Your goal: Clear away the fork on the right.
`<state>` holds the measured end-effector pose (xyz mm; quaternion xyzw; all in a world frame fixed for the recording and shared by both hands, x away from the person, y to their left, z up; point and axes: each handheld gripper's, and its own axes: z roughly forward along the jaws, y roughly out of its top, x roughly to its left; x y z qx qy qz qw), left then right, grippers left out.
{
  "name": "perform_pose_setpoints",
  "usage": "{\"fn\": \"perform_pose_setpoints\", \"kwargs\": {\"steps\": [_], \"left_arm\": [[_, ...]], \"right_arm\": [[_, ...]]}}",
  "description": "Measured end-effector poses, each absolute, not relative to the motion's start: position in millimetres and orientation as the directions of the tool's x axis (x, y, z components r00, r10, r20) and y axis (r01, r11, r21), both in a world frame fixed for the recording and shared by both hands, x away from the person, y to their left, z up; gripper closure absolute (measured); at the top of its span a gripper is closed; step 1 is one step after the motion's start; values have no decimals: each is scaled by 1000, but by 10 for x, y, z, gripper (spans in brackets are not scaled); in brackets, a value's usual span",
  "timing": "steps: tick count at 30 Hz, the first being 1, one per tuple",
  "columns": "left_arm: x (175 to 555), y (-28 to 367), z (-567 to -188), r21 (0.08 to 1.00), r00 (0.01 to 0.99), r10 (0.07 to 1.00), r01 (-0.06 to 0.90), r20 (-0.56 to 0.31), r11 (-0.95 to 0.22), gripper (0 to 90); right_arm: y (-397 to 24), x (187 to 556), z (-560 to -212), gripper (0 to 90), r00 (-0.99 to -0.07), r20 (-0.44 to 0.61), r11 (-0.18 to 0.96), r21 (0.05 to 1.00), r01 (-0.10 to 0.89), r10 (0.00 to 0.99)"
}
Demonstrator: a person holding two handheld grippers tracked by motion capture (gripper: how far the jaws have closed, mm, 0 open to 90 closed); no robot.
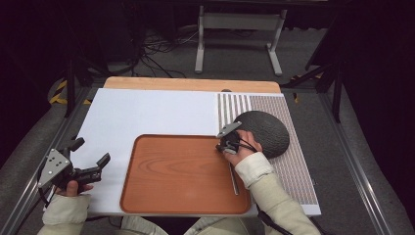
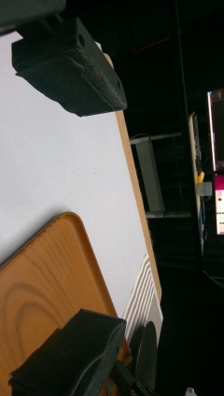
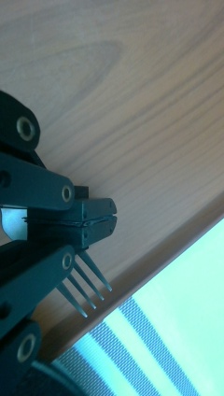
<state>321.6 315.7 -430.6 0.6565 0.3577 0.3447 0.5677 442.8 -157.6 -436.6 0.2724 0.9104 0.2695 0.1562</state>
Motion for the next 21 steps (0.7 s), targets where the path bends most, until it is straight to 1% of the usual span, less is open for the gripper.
{"fn": "perform_pose_setpoints", "kwargs": {"steps": [6, 21], "left_arm": [[3217, 3157, -4306, 992, 506, 861, 77, 45, -97, 10], [3217, 3155, -4305, 992, 510, 859, 79, 46, -100, 10]], "right_arm": [[-1659, 4437, -4370, 898, -784, -128, 685, 585, 434, 607], [-1744, 4430, -4365, 898, -770, -116, 667, 590, 455, 628]]}}
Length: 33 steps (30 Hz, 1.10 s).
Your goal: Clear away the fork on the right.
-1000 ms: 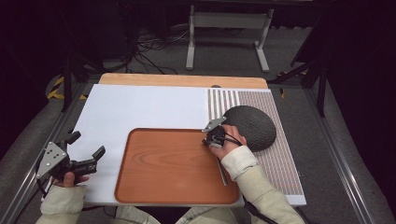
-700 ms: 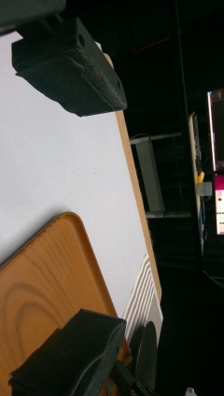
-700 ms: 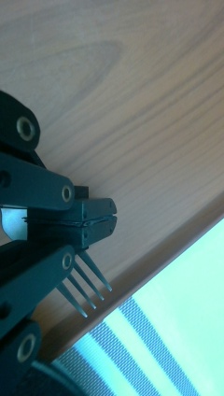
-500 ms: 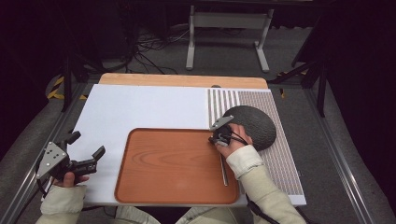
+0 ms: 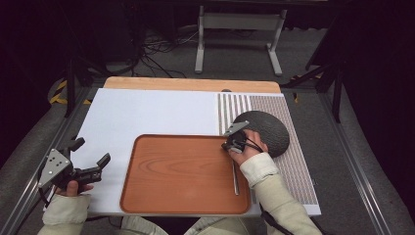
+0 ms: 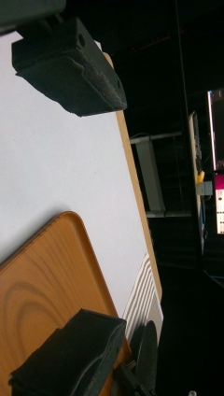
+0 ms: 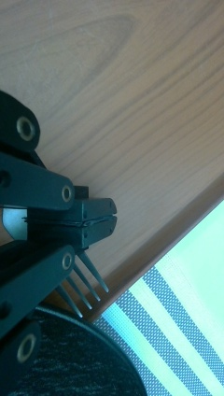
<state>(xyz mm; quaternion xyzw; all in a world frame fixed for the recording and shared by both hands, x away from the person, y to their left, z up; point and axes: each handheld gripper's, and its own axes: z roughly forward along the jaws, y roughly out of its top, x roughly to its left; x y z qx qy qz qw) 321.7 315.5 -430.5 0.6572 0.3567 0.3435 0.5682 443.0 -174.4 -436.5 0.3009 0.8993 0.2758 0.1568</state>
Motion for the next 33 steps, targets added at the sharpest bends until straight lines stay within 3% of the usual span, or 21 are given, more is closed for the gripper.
{"fn": "perform_pose_setpoints", "kwargs": {"steps": [12, 18, 23, 24, 25, 26, 27, 30, 33], "left_arm": [[3215, 3154, -4304, 992, 507, 861, 79, 46, -100, 10], [3217, 3151, -4305, 992, 508, 860, 78, 47, -100, 10], [3222, 3146, -4305, 992, 507, 861, 78, 46, -99, 10], [3220, 3148, -4307, 992, 509, 859, 78, 47, -101, 10], [3220, 3148, -4307, 992, 509, 859, 78, 47, -101, 10], [3213, 3158, -4313, 991, 506, 861, 82, 49, -104, 10], [3207, 3166, -4314, 991, 505, 862, 84, 46, -102, 10], [3195, 3176, -4309, 992, 499, 865, 79, 42, -94, 10], [3193, 3170, -4310, 992, 500, 865, 82, 45, -99, 10]], "right_arm": [[-1715, 4377, -4201, 896, -778, -124, 654, 632, 416, 615], [-1697, 4313, -4027, 814, -782, -134, 635, 674, 379, 609], [-1712, 4267, -3916, 591, -783, -137, 603, 721, 342, 607], [-1717, 4256, -3893, 489, -784, -133, 587, 739, 329, 607], [-1717, 4256, -3893, 489, -784, -133, 587, 739, 329, 607], [-1728, 4237, -3861, 316, -790, -131, 569, 765, 304, 599], [-1734, 4230, -3852, 273, -790, -132, 561, 773, 296, 599], [-1771, 4196, -3798, 200, -789, -152, 545, 798, 257, 595], [-1805, 4173, -3761, 188, -789, -156, 534, 810, 243, 595]]}}
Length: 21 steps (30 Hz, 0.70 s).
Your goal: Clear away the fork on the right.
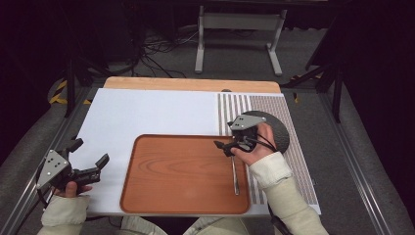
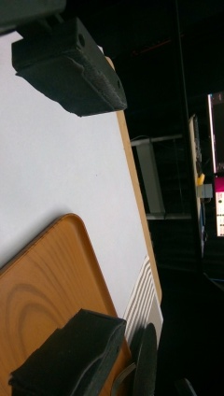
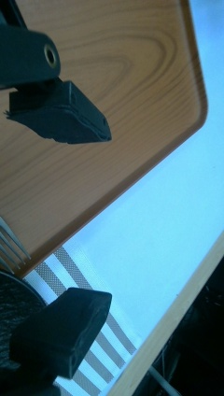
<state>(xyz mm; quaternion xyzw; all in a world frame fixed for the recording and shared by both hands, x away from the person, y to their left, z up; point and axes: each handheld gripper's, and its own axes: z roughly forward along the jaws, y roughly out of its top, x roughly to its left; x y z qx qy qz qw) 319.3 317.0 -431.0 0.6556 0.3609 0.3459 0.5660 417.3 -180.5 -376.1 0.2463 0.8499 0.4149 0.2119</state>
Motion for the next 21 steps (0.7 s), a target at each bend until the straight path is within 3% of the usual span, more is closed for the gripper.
{"fn": "perform_pose_setpoints", "kwargs": {"steps": [9, 21], "left_arm": [[3218, 3146, -4309, 992, 505, 862, 81, 47, -102, 10], [3217, 3147, -4307, 992, 503, 863, 79, 47, -100, 10]], "right_arm": [[-2045, 4021, -3596, 174, -786, -166, 479, 859, 182, 596], [-2461, 3873, -3593, 153, -743, -133, 391, 902, 183, 656]]}}
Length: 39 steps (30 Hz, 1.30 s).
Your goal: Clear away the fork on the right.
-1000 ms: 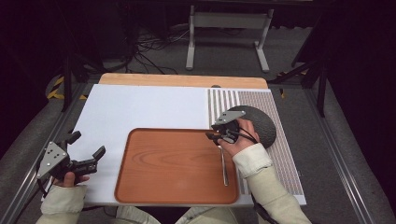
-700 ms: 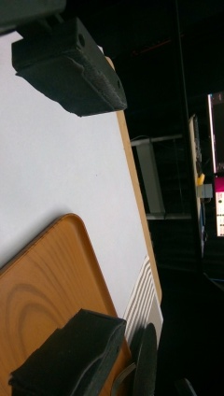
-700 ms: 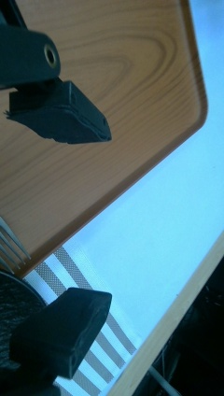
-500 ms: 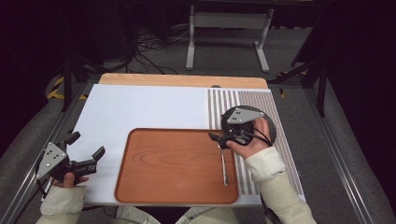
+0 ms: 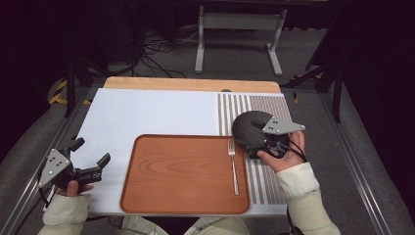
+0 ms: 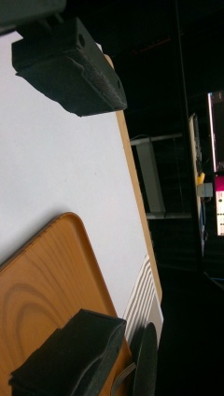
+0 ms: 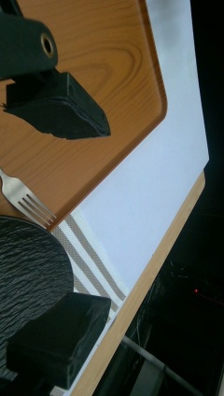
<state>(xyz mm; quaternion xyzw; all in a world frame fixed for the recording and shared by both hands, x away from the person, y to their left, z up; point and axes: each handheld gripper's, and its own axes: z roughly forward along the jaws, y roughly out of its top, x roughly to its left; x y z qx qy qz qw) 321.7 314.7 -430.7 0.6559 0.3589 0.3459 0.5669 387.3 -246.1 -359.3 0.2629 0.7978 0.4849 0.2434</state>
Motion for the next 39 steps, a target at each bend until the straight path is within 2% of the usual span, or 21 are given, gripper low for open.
{"fn": "perform_pose_setpoints", "kwargs": {"steps": [13, 23, 28, 39], "left_arm": [[3217, 3150, -4308, 992, 501, 864, 78, 47, -99, 10], [3217, 3147, -4309, 992, 502, 864, 77, 48, -100, 10], [3218, 3148, -4310, 992, 502, 864, 80, 44, -97, 10], [3243, 3123, -4326, 991, 504, 863, 91, 43, -102, 10]], "right_arm": [[-2786, 3735, -3788, 150, -719, -107, 320, 932, 167, 687], [-3095, 3615, -4093, 146, -691, -32, 197, 967, 161, 722], [-3200, 3545, -4253, 145, -684, -14, 177, 969, 170, 730], [-3426, 3430, -4392, 142, -650, 42, 89, 982, 168, 759]]}}
